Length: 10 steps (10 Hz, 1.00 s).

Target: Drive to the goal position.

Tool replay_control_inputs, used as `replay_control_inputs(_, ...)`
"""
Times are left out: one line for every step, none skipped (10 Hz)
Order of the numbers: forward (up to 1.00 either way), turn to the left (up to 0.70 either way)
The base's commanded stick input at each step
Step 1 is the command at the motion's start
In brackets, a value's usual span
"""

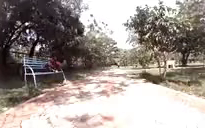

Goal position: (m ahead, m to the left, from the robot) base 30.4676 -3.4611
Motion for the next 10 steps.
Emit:
replay_control_inputs(0.7, 0.0)
replay_control_inputs(0.7, 0.0)
replay_control_inputs(0.7, 0.0)
replay_control_inputs(0.7, 0.0)
replay_control_inputs(0.7, 0.0)
replay_control_inputs(0.7, 0.0)
replay_control_inputs(0.7, 0.0)
replay_control_inputs(0.7, 0.0)
replay_control_inputs(0.7, 0.0)
replay_control_inputs(0.7, 0.0)
